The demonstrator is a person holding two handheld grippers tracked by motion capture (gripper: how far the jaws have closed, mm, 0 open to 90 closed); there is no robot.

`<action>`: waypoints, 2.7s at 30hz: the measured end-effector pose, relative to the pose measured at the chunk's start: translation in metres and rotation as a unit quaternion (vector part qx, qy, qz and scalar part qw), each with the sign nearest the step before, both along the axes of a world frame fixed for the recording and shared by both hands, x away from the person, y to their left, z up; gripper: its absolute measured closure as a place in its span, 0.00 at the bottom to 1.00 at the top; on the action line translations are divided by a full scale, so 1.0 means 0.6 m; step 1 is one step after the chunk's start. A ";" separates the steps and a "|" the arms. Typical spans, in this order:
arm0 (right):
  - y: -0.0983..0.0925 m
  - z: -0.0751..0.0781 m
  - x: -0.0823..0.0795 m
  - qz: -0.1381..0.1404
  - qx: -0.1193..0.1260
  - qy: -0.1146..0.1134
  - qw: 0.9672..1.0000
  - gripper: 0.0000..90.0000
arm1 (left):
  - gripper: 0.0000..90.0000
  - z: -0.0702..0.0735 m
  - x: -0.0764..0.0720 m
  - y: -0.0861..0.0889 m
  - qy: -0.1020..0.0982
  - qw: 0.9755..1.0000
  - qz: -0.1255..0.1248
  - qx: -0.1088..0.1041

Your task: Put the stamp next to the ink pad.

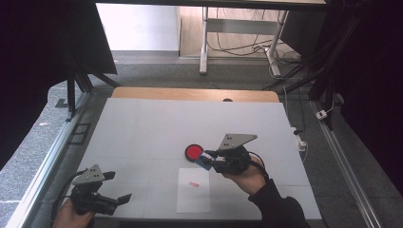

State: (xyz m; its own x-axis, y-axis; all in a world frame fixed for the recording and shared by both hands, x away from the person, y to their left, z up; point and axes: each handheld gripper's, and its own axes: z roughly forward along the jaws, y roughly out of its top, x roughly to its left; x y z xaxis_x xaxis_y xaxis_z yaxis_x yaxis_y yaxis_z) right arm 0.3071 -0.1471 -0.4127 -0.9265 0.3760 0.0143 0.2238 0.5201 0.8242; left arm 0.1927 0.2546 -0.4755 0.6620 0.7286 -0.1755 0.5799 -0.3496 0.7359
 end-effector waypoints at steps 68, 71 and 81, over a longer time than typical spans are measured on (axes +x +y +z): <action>-0.113 -0.089 0.107 -0.173 -0.104 0.018 0.979 0.78 | 0.03 -0.002 -0.004 0.010 0.020 1.000 0.020 0.013; -0.115 -0.093 0.110 -0.176 -0.105 0.021 0.979 0.78 | 0.03 -0.002 -0.003 0.010 0.020 1.000 0.020 0.013; -0.116 -0.111 0.116 -0.179 -0.119 0.033 0.976 0.78 | 0.03 -0.003 -0.003 0.010 0.021 0.999 0.020 0.014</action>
State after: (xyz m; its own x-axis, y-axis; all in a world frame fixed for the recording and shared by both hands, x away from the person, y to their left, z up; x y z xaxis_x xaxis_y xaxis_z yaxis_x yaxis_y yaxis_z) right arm 0.3768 -0.2165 -0.4791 -0.7345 0.6760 -0.0588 0.4750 0.5740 0.6670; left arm 0.1909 0.2607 -0.4770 0.6243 0.7597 -0.1819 0.6238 -0.3446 0.7015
